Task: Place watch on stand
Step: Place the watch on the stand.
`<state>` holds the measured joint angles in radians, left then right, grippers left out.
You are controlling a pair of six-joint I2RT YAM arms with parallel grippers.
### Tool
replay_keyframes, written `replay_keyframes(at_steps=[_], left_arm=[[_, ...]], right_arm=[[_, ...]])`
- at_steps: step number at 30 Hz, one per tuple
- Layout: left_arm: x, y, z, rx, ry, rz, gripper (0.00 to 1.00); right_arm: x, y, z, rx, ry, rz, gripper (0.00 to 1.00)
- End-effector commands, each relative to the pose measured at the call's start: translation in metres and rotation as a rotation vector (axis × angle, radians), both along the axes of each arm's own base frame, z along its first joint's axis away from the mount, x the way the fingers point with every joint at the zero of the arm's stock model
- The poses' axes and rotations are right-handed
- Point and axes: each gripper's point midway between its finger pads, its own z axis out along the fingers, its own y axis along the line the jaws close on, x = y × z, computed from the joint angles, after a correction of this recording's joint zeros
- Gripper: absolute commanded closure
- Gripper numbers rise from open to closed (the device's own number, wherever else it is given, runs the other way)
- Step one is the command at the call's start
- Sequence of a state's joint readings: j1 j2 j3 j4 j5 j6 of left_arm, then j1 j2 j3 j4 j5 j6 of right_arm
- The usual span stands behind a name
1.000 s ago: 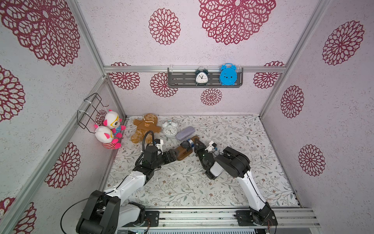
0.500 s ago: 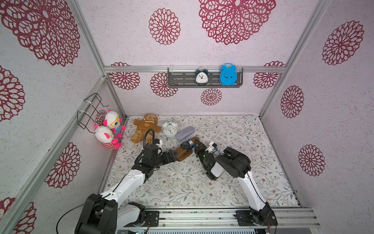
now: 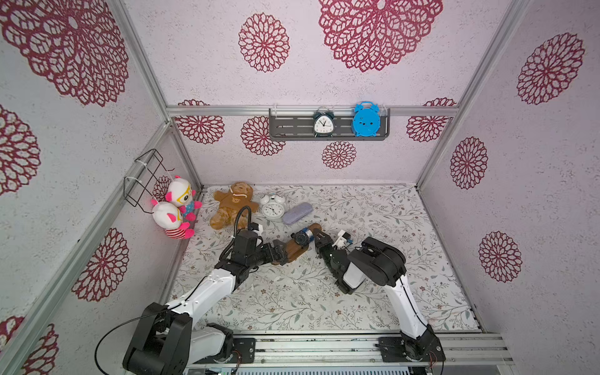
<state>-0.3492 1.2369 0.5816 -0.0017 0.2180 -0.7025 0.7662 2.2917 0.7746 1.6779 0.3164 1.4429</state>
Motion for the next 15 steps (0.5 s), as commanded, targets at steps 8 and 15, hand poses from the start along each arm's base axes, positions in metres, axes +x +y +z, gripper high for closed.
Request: replay_keyframes(at_steps=[8, 15], left_arm=[[0.006, -0.002, 0.011, 0.021, -0.048, -0.008, 0.02], [0.010, 0.010, 0.026, 0.109, -0.099, -0.016, 0.02]], right_arm=[[-0.009, -0.011, 0.004, -0.056, -0.014, 0.028, 0.44], [-0.012, -0.026, 0.004, -0.082, -0.007, 0.018, 0.39]])
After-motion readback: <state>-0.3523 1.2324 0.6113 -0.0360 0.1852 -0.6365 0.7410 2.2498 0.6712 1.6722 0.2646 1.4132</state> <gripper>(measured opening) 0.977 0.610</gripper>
